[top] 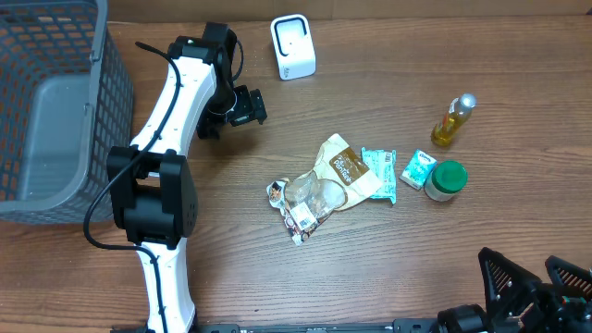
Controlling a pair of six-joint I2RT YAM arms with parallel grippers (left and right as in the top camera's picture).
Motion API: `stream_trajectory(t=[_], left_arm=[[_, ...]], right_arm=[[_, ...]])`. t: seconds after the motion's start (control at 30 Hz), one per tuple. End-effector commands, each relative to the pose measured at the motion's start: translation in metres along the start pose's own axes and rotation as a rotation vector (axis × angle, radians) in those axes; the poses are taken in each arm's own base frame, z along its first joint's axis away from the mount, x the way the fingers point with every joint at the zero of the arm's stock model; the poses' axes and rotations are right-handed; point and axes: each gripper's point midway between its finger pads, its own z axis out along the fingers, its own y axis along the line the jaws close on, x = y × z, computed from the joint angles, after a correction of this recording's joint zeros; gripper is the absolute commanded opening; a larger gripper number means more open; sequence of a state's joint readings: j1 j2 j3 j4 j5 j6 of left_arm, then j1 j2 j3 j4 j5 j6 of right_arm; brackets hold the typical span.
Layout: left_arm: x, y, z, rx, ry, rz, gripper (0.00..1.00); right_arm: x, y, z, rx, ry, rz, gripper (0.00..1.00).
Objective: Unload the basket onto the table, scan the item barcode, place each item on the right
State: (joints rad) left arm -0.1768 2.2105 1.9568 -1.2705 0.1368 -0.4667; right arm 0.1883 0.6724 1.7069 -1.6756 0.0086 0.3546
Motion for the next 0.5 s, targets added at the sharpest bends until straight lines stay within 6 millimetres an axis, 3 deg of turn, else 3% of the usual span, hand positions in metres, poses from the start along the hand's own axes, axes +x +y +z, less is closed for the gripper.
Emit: stream_trajectory(t=[0.0, 0.17, 0.47], left_arm=[[-0.003, -0.005, -0.012, 0.004, -0.038, 0.028, 1.00], [-0.003, -0.005, -0.012, 0.004, -0.038, 0.028, 1.00], [-0.003, -0.005, -0.012, 0.004, -0.038, 0.028, 1.00]], right_arm=[[-0.002, -0.003, 0.006, 0.004, -0.051, -0.002, 1.00], [-0.003, -0.004, 0.036, -0.022, -0.115, -0.042, 1.00], [0.019, -0.017, 0.104, -0.061, -0.233, -0.030, 1.00]])
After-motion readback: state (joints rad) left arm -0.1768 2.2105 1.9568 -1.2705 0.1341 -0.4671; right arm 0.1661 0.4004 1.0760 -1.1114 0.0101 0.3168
